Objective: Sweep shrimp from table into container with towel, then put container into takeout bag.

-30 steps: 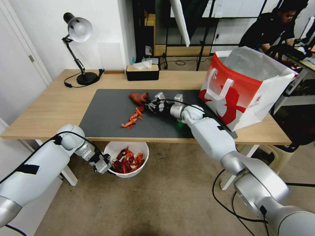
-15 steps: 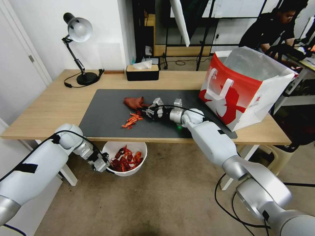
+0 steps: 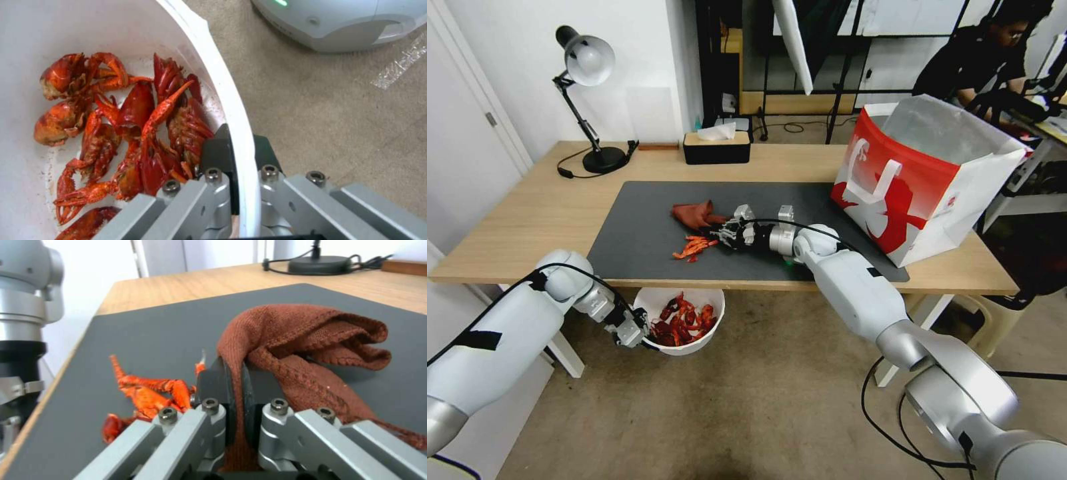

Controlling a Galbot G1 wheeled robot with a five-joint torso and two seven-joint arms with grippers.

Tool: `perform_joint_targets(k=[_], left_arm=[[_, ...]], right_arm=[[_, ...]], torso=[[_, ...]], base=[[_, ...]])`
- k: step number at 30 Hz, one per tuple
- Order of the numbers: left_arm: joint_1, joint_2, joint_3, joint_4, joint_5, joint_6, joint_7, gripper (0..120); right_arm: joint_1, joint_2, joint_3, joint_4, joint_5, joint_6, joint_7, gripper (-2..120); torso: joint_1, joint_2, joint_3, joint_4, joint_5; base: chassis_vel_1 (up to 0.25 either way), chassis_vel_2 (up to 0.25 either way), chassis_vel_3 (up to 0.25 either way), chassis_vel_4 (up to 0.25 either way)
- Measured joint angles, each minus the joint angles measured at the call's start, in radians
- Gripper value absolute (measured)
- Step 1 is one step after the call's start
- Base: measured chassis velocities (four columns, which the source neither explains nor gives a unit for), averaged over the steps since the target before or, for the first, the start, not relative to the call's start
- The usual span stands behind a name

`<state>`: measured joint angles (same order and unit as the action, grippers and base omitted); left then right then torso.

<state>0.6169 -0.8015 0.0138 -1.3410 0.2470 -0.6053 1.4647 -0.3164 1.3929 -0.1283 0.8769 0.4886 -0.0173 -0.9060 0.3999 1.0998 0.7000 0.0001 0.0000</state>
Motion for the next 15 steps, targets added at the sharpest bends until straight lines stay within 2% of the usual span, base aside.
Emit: perform_joint_targets(k=[15], left_arm=[[-0.003, 0.004, -0.004, 0.006, -0.005, -0.001, -0.001, 0]], right_arm=[[-0.028, -0.013, -0.010, 0.035, 0.016, -0.003, -0.074, 2]], torso=[[0.000, 0.000, 0.000, -0.0001, 0.0000]], base=[[0.000, 0.000, 0.000, 0.000]])
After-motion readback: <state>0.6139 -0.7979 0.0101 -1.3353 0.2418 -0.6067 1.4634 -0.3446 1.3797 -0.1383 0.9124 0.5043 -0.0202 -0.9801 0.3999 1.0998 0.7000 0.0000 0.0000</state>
